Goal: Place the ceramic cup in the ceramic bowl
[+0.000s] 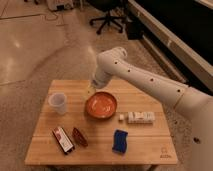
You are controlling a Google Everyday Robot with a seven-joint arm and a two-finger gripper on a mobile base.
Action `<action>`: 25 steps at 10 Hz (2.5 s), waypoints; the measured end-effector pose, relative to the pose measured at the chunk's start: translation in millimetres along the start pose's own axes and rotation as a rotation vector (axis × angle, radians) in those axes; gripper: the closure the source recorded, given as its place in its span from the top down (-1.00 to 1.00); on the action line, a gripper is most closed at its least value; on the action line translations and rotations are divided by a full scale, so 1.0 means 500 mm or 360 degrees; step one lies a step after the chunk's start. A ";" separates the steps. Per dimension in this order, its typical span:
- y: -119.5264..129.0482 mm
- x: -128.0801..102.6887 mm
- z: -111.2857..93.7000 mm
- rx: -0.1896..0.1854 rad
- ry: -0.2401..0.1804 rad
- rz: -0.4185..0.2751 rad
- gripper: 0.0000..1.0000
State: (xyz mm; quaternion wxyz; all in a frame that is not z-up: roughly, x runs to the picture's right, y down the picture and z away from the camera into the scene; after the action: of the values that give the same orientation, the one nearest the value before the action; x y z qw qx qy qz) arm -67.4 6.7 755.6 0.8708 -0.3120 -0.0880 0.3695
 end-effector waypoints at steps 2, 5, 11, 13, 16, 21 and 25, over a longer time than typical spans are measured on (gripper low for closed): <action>0.000 0.000 0.000 0.0000 0.0000 0.0001 0.60; 0.000 0.000 0.000 0.0000 0.0000 0.0000 0.60; 0.000 0.001 0.002 -0.0002 0.0001 0.0001 0.60; 0.000 0.001 0.002 -0.0002 0.0001 0.0001 0.60; 0.000 0.001 0.002 -0.0002 0.0001 0.0001 0.60; -0.001 0.001 0.003 0.0001 0.0006 0.0002 0.60; 0.003 -0.047 0.067 0.0099 0.0154 -0.0011 0.60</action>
State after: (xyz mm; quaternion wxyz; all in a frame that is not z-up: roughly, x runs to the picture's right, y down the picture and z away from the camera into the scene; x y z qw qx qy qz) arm -97.8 6.8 783.0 0.8846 -0.3021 -0.0354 0.3536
